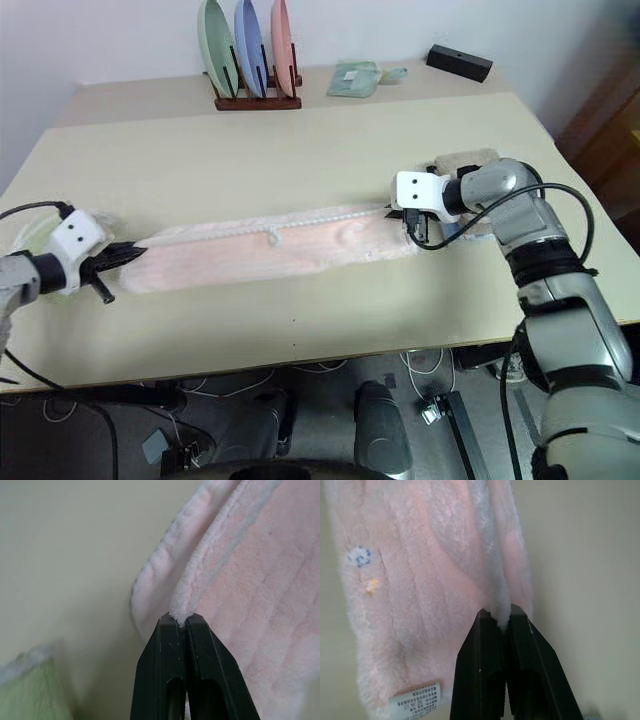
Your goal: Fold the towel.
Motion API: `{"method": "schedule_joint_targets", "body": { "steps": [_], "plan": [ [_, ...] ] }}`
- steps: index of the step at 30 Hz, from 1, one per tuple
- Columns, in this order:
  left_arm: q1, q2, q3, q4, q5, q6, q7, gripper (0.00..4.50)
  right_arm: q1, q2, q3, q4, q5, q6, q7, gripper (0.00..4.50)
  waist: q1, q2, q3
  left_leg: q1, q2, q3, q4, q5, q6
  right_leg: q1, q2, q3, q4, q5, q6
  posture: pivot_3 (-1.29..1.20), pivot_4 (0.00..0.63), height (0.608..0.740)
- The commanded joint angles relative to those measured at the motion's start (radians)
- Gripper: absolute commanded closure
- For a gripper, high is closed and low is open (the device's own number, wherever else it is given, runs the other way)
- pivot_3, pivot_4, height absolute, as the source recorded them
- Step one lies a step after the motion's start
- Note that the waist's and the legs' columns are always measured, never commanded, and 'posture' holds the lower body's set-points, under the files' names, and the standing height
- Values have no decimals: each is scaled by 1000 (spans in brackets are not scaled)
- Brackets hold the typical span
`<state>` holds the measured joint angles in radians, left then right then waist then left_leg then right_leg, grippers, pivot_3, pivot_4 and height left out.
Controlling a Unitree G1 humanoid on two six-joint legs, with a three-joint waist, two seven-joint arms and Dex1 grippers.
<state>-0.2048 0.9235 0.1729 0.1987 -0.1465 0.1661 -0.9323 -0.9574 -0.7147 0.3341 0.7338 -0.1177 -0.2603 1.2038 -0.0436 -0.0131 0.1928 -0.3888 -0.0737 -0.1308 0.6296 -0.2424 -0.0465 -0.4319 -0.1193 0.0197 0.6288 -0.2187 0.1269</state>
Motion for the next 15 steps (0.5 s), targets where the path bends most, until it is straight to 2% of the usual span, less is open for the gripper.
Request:
{"method": "schedule_joint_targets", "body": {
  "steps": [1,10,13,15],
  "plan": [
    [-45,0,-16,94,36,-55,14,4500,-64,22,-14,115,-33,-60,-30,4443,-2,0,0,0,0,0,0,0,0,0,0,0,0,0,0,0,150,740],
    [-88,-34,-11,185,20,-78,43,4500,-111,69,-30,240,-67,-127,-80,4443,-2,0,0,0,0,0,0,0,0,-2,1,1,1,0,0,0,150,740],
    [-88,-40,15,192,2,-56,67,3582,-124,71,-42,256,-74,-127,-141,3585,-2,0,0,0,0,0,0,0,0,-2,1,1,2,0,0,0,150,740],
    [-84,-44,23,186,1,-53,89,2536,-125,70,-45,260,-81,-132,-159,2611,-2,0,0,0,0,0,0,0,0,-2,1,1,2,0,0,0,150,740]
  ]
}}
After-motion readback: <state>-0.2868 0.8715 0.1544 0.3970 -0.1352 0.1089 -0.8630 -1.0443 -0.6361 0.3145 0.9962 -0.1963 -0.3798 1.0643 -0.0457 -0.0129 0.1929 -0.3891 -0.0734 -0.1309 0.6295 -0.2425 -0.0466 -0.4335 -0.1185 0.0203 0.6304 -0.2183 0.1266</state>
